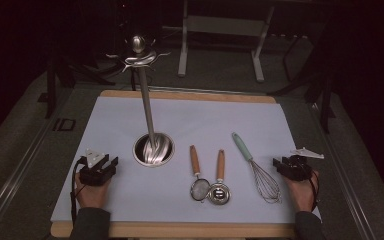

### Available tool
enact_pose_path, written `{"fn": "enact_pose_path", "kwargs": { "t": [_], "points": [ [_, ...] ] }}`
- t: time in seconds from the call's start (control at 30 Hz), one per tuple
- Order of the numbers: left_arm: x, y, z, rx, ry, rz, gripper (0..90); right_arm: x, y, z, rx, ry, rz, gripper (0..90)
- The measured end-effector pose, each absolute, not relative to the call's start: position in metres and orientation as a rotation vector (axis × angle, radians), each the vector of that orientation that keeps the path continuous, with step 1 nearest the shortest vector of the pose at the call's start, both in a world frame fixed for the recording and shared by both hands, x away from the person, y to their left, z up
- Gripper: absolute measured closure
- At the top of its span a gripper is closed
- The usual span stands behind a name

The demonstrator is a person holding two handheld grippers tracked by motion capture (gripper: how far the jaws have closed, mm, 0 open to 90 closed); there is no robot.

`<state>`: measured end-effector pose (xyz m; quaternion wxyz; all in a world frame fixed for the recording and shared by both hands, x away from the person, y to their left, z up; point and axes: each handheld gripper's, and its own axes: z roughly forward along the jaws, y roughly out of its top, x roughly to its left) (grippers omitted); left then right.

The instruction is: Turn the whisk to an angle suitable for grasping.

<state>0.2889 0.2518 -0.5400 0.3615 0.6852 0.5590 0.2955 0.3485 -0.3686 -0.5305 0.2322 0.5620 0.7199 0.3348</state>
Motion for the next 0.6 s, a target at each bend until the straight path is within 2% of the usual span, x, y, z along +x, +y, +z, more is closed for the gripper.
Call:
{"fn": "enact_pose_path", "kwargs": {
  "t": [0.07, 0.6],
  "points": [
    [0.289, 0.252, -0.54, 1.766, 1.439, 0.762, 61.8, 0.349, -0.365, -0.524, 1.534, 2.005, 0.947, 59.4],
    [0.289, 0.251, -0.54, 1.763, 1.439, 0.765, 61.6, 0.362, -0.334, -0.479, 1.414, 2.27, 0.963, 63.6]
  ]
}}
